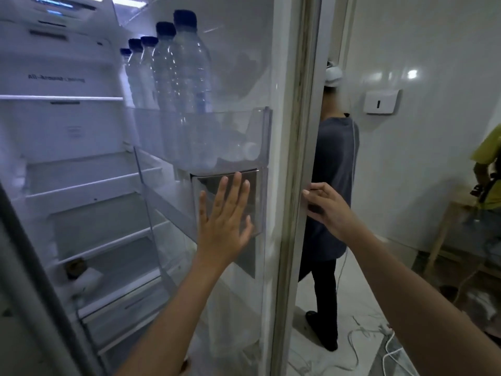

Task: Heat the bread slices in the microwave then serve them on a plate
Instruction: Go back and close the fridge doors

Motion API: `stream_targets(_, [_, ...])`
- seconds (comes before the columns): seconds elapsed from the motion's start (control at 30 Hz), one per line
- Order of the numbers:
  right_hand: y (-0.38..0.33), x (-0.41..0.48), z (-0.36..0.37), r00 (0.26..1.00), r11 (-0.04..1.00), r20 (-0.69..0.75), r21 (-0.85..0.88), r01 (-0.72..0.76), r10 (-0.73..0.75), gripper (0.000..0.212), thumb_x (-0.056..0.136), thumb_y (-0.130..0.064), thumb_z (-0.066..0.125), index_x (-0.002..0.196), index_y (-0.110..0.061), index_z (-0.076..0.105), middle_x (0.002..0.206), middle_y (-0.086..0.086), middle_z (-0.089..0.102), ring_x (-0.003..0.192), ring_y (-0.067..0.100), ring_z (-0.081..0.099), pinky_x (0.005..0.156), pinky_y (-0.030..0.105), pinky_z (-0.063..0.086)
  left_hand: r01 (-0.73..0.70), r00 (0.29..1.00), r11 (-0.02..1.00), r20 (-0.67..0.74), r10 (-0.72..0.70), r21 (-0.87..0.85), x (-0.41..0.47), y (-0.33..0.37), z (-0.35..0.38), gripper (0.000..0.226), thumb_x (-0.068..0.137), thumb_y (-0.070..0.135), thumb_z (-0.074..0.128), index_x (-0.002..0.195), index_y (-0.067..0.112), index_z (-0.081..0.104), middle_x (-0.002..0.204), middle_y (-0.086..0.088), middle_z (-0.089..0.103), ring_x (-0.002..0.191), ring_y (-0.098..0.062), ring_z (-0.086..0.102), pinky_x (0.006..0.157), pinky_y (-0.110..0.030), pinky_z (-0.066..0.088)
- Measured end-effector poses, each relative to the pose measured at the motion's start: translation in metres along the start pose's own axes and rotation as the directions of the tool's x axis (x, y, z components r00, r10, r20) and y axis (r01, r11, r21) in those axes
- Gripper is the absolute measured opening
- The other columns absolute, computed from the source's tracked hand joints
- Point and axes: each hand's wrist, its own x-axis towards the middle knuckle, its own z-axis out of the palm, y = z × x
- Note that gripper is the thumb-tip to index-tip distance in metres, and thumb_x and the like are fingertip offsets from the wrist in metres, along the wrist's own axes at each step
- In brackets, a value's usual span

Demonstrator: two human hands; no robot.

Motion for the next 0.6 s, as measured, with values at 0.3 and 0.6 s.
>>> stream_targets(0.3, [0.008,-0.042,0.09,0.981,0.976,0.001,-0.105,0.191,-0.192,0.013,0.084,-0.015,0.067,0.085,-0.018,0.054,0.083,0.004,0.05,0.078,0.016,0.053,0.077,0.035,0.049,0.147,0.988,0.986,0.068,-0.142,-0.08,-0.038,-0.075,-0.032,0.069,0.089,0.039,0.039,0.149,0.02,0.01,0.157,0.006,-0.014,0.146,-0.021,-0.004,0.117,-0.049,-0.002])
stream_targets(0.6, [0.027,-0.06,0.179,0.873,0.819,0.067,-0.317,0.478,-0.483,0.017,0.082,-0.019,0.07,0.093,-0.025,0.058,0.089,-0.005,0.061,0.086,0.008,0.059,0.078,0.021,0.05,0.315,0.942,0.929,0.182,-0.28,-0.197,-0.062,-0.151,-0.058,0.069,0.091,0.039,0.032,0.149,0.02,0.0,0.158,-0.002,-0.004,0.146,-0.02,-0.006,0.119,-0.043,0.006])
